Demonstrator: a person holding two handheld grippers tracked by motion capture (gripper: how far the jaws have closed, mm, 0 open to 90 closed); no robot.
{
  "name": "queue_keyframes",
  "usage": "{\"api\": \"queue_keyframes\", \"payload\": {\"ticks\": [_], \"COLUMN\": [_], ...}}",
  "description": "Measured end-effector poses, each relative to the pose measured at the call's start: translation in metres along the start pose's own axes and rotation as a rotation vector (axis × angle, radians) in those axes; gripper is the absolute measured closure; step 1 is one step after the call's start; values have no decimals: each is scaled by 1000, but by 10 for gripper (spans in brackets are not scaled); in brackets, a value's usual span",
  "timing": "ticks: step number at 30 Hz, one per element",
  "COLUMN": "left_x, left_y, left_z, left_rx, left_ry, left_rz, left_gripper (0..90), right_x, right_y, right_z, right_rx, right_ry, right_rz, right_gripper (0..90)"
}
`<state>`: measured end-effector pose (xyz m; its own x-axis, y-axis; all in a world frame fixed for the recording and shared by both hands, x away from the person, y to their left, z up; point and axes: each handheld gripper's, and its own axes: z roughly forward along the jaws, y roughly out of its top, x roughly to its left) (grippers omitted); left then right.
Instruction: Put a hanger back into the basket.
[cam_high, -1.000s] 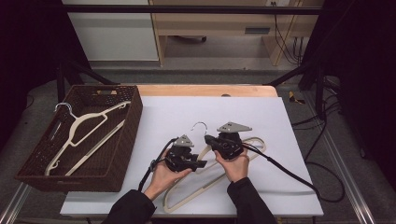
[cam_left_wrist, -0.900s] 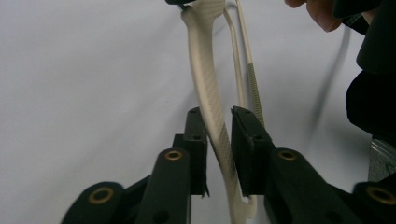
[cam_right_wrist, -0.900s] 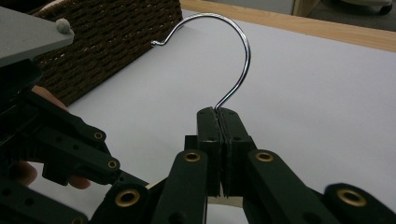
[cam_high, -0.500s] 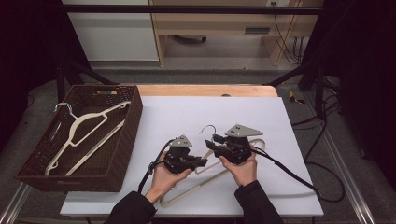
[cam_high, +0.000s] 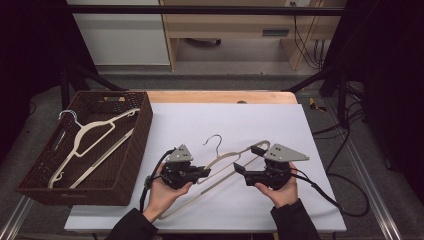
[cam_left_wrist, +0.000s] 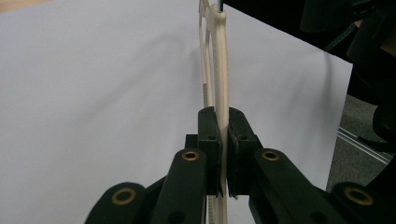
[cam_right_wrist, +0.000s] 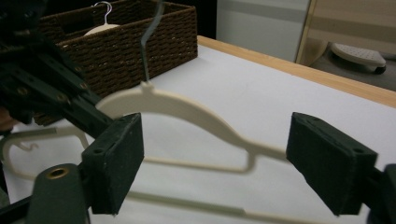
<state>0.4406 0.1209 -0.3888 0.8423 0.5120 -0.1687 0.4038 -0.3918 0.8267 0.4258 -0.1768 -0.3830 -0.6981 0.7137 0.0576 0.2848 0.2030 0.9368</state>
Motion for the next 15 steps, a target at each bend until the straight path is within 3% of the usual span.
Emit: {"api": "queue_keyframes", "payload": {"ticks": [5,9,15], "left_x": [3,8,16], "left_y": [-1,1,9], "left_z": [-21,-38,-67], "left_rx": [-31,-49,-87], "left_ry": [11,29,55], "left_rz": [15,15,16], "left_gripper": [858,859,859], "right_x": [-18,-31,-40], "right_y": [-10,-12,-12], "right_z": [-14,-24,-35], "right_rx": [11,-11,-43], "right_ry": [-49,-90,-109], "right_rz": [25,52,73], "right_gripper": [140,119,106]}}
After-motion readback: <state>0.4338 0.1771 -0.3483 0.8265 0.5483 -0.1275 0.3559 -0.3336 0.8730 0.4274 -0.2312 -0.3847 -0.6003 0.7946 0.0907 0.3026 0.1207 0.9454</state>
